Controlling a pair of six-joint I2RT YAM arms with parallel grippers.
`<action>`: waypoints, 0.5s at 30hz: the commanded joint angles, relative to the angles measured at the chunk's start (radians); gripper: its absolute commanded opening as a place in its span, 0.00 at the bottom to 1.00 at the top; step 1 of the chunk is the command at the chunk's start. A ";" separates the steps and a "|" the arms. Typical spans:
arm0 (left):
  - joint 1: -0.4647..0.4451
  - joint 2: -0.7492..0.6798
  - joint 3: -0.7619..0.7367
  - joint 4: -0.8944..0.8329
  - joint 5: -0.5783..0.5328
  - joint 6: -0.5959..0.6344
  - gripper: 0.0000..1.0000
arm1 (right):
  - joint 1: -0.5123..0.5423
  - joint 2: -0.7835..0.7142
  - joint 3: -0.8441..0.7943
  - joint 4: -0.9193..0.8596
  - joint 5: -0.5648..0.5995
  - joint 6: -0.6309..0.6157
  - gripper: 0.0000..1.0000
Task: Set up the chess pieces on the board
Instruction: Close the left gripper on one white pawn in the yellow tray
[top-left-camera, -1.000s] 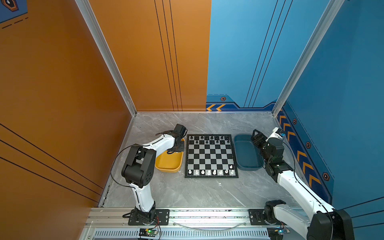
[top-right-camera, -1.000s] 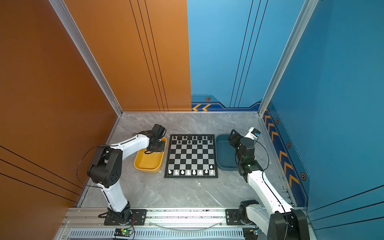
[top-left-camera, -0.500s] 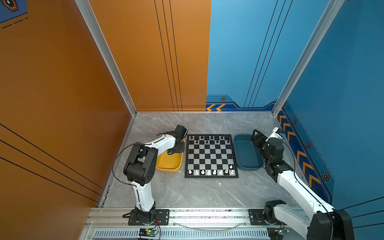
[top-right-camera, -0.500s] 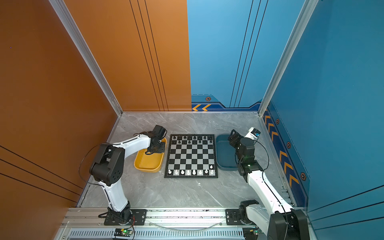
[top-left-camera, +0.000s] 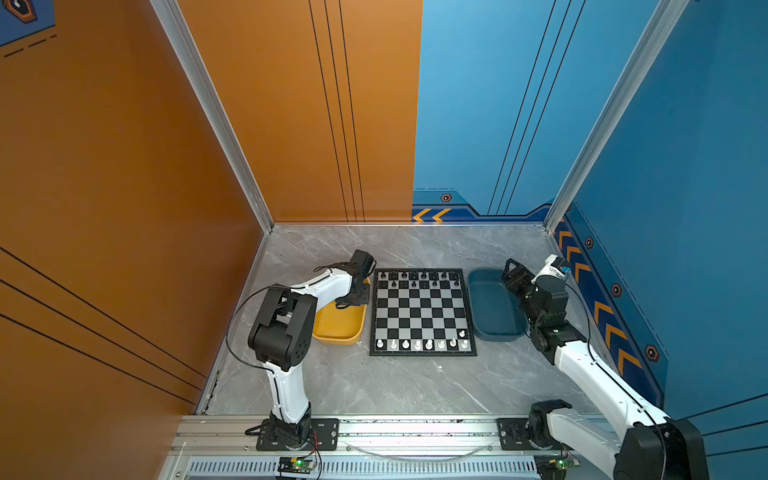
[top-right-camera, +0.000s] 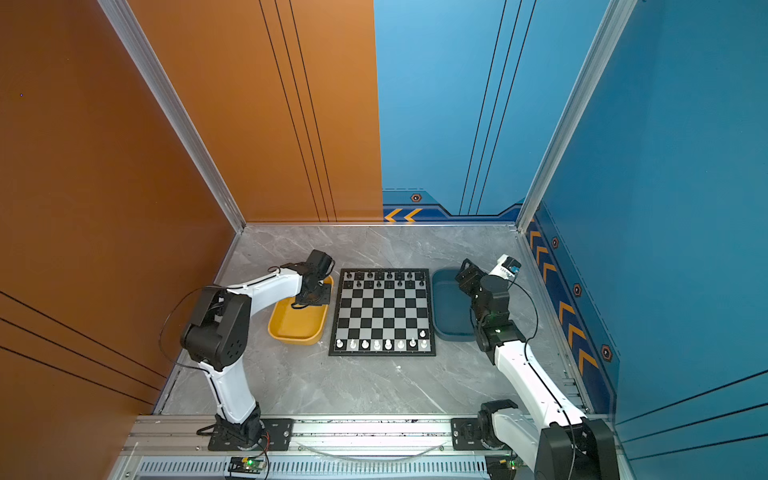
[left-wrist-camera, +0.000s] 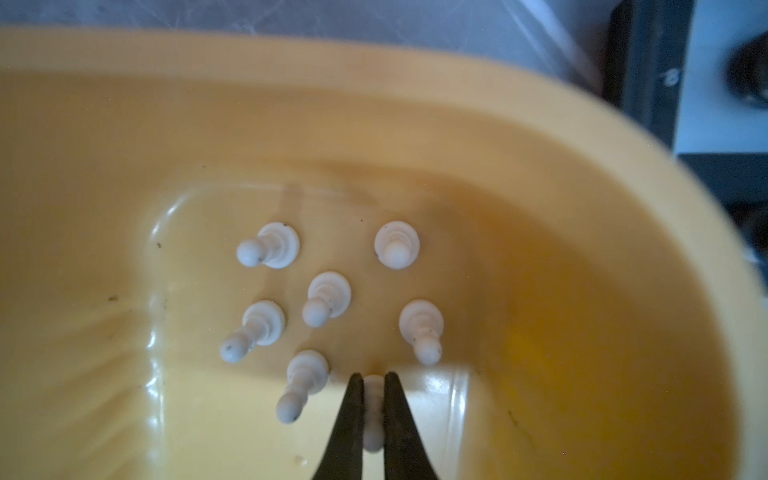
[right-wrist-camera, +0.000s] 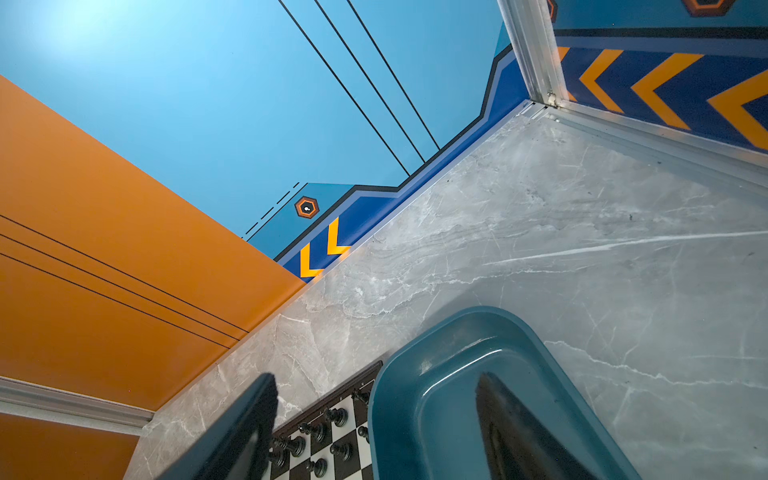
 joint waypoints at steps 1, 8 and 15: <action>-0.011 0.004 0.012 -0.015 -0.016 -0.004 0.00 | 0.005 -0.011 0.019 0.007 0.000 -0.019 0.79; -0.032 -0.034 0.014 -0.031 -0.031 -0.002 0.00 | 0.004 -0.022 0.017 0.003 0.004 -0.024 0.99; -0.058 -0.093 0.024 -0.059 -0.054 0.004 0.00 | 0.006 -0.049 0.017 -0.003 0.030 -0.031 1.00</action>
